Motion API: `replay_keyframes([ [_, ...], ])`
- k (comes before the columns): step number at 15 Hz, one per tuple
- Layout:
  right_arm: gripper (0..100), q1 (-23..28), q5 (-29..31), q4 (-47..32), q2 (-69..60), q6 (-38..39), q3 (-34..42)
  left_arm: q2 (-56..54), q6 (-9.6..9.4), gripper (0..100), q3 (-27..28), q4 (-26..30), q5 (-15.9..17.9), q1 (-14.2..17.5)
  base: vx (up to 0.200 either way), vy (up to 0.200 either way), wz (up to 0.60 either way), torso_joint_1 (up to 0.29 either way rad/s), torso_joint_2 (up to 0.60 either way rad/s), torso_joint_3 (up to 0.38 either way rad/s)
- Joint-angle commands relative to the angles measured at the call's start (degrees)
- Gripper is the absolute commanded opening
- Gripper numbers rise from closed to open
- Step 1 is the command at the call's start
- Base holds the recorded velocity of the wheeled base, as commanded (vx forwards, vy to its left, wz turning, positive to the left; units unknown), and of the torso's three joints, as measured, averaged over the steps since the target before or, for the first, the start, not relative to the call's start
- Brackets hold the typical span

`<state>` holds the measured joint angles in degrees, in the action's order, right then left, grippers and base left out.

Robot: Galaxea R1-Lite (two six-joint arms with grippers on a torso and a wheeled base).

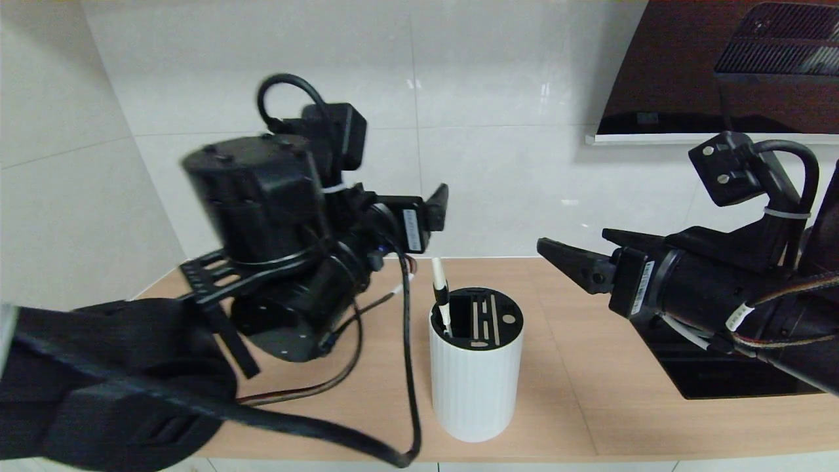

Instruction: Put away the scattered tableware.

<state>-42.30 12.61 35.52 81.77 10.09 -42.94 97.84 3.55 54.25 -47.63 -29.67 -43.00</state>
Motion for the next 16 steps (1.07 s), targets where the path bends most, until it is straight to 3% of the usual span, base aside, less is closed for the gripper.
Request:
replay_keyframes([
  [1,100,1.7,0.1,0.2,-2.8,0.0,2.2,-13.7,-0.21,100,-7.4,-0.1,1.9,5.2,0.000,0.000,0.00,0.000,0.00,0.000],
  [5,100,6.3,0.6,-0.5,-20.0,-1.1,15.3,-30.2,-0.30,100,-23.7,0.2,2.3,17.3,0.000,0.000,0.00,0.000,0.00,0.000],
  [7,100,9.6,0.7,-1.3,-30.4,-2.4,22.4,-39.3,-0.65,100,-30.3,1.3,2.3,21.0,0.000,0.000,0.00,0.000,0.00,0.000],
  [9,100,13.8,-0.5,-3.9,-44.7,-2.7,28.3,-53.6,-0.91,100,-35.7,9.6,2.3,21.7,0.000,0.000,0.00,0.000,0.00,0.000],
  [10,100,17.9,-0.5,-11.4,-54.9,-2.6,29.0,-65.3,-0.91,100,-36.9,22.2,3.0,24.9,0.000,0.000,0.00,0.000,0.00,0.000],
  [11,100,21.8,-0.7,-17.7,-60.4,-2.6,29.0,-73.0,-0.82,100,-36.6,31.0,4.8,26.1,0.000,0.000,0.00,0.000,0.00,0.000],
  [13,100,26.7,-3.5,-28.9,-70.9,-3.0,28.5,-85.8,-0.82,100,-35.6,44.6,10.5,30.7,0.000,0.000,0.00,0.000,0.00,0.000],
  [14,100,27.4,-3.5,-34.3,-75.0,-4.3,27.6,-90.1,-0.82,100,-35.0,48.7,12.9,32.4,0.000,0.000,0.00,0.000,0.00,0.000],
  [16,100,28.2,-1.4,-38.6,-76.1,-5.8,26.3,-92.4,-0.56,100,-34.8,51.1,13.2,33.9,0.000,0.000,0.00,0.000,0.00,0.000],
])
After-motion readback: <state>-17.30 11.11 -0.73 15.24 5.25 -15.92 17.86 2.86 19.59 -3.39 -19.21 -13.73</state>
